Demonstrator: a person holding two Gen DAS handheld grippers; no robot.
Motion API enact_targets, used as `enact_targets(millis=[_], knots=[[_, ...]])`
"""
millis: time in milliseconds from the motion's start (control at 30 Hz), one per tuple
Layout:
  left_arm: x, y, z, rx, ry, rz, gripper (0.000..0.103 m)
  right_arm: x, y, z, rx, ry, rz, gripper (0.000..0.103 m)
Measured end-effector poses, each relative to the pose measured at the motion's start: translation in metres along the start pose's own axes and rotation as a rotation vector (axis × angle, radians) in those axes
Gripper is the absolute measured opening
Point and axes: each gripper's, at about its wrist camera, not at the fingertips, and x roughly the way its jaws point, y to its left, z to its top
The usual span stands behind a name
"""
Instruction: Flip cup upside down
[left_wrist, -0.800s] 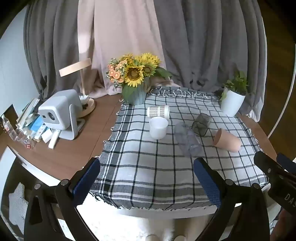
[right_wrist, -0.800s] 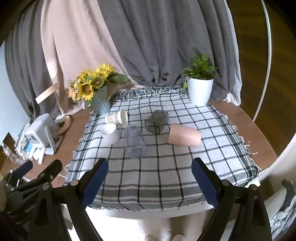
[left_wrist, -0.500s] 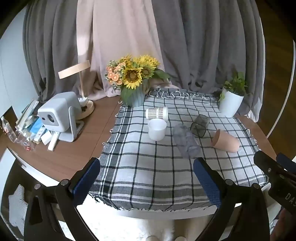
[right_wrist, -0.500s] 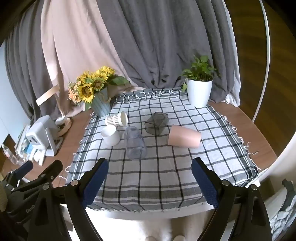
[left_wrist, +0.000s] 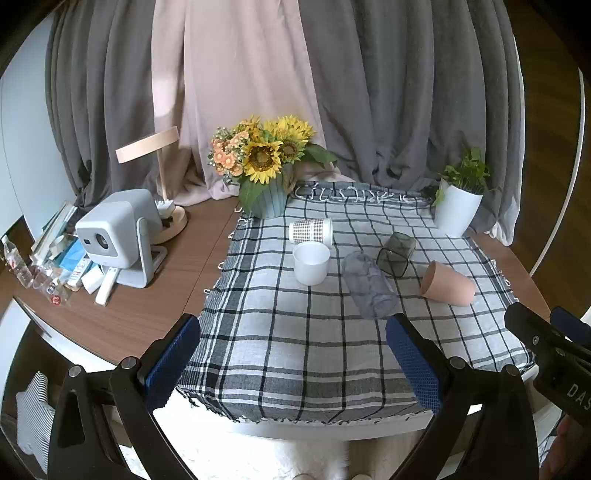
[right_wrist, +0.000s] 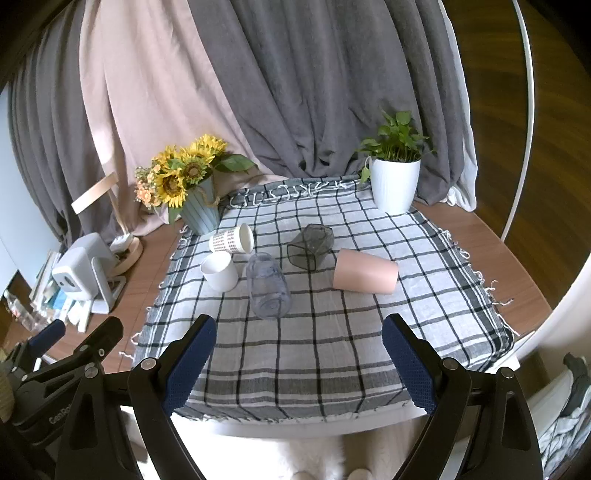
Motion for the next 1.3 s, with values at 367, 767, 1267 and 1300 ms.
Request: enact_targets(millis=[367,767,1267,1300], knots=[[-0.003,-0.004,-0.001,0.000,-0.002,-0.002,0.103,-0.001,0.000,-0.001,0.002,-0.003,0.002,0.091],[-0.005,-0.008,-0.001,0.001,-0.005,-0.006,0.103,-0.002,-0.001,-0.001,0.006,-0.005,0.002,0.091],[-0.006,-0.010,-0.002,-0.001,-0.004,-0.009,0.103,-0.002,-0.003,0.000,0.008,-0.005,0.003,0.091],[-0.006,-0.011,-0.002,-0.001,-0.003,-0.008,0.103,-0.002,-0.003,-0.001,0.008,-0.005,0.004,0.091]])
